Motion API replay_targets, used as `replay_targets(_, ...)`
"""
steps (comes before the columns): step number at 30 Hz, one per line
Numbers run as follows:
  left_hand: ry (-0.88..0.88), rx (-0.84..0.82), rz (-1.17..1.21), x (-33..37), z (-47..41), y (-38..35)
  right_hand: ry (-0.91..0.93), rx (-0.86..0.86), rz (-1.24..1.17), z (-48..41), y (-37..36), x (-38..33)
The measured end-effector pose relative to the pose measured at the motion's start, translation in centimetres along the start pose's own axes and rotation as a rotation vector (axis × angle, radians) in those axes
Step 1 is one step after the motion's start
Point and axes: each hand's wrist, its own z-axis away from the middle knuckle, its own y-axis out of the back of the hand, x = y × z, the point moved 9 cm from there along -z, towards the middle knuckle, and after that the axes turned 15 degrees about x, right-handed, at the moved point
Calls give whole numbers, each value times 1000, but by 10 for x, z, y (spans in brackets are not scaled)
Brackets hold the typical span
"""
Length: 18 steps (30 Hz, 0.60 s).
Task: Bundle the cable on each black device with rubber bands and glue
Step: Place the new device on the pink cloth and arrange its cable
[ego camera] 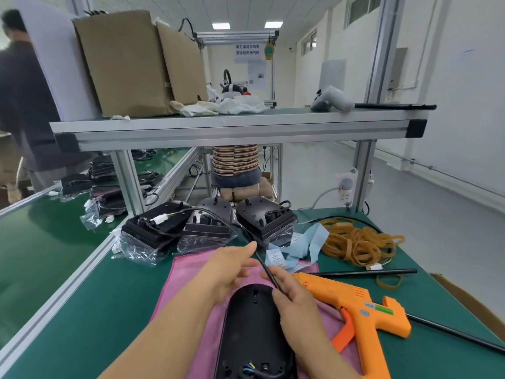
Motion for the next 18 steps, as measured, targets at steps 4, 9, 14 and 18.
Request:
replay_targets(4,22,-149,247,11,3,-19,1,-36,0,0,-3,-7)
replay_targets(9,-61,14,205,6,-6,1,49,-3,250,2,-1,8)
replay_targets(14,-40,133,163,-19,-14,15,74,-17,305,3,-3,14)
replay_targets(18,-63,129,131,-21,-17,14,52,-17,322,6,0,18)
